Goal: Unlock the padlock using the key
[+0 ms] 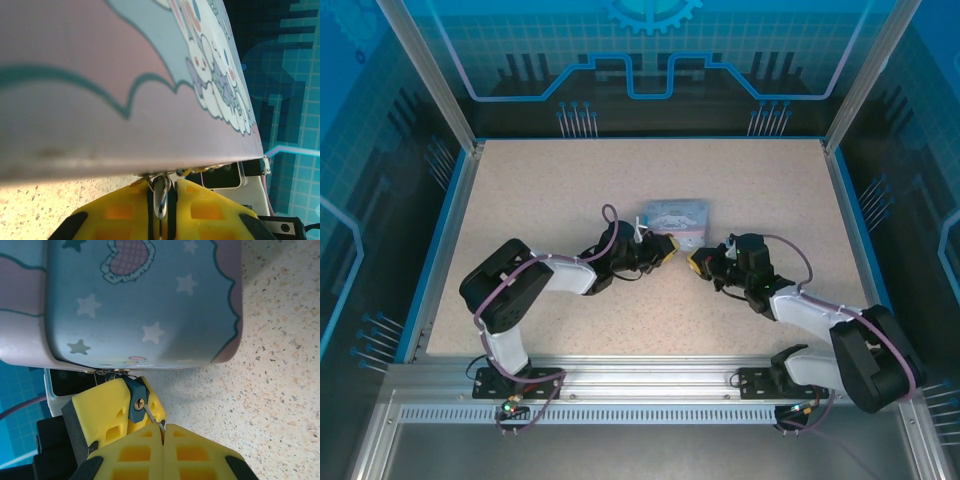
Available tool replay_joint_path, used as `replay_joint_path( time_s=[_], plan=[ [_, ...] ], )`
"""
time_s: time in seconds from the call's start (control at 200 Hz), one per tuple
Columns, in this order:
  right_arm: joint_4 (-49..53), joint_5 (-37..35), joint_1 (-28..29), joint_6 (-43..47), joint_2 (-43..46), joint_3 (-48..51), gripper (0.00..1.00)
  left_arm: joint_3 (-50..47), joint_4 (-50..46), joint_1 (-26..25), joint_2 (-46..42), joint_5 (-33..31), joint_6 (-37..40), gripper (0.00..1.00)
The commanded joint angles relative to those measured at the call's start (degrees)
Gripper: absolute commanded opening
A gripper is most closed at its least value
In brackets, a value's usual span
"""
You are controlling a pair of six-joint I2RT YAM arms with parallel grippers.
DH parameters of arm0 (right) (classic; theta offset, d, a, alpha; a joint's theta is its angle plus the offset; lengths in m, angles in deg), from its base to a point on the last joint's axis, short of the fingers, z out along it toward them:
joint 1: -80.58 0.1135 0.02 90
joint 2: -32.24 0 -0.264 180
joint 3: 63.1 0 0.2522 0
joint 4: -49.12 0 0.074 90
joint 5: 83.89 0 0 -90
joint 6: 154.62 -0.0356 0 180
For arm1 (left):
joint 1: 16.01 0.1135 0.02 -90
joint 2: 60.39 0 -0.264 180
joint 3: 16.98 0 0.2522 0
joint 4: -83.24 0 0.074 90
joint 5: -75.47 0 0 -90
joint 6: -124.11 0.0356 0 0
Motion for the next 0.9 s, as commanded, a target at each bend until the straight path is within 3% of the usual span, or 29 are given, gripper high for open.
replay_joint_path(
  time_s=[0.0, 0.895],
  plan=[
    [-2.28, -1.95, 1.02, -2.57, -0.51, 1.09, 0.0, -0.55, 3.74, -0.55, 0.19, -1.21, -1.17, 0.0],
    [-3.4, -1.8, 2.13, -3.04, -2.91, -1.36, 0.0, -0.03, 3.13, -1.15, 0.32, -1.75, -1.21, 0.0]
  ],
)
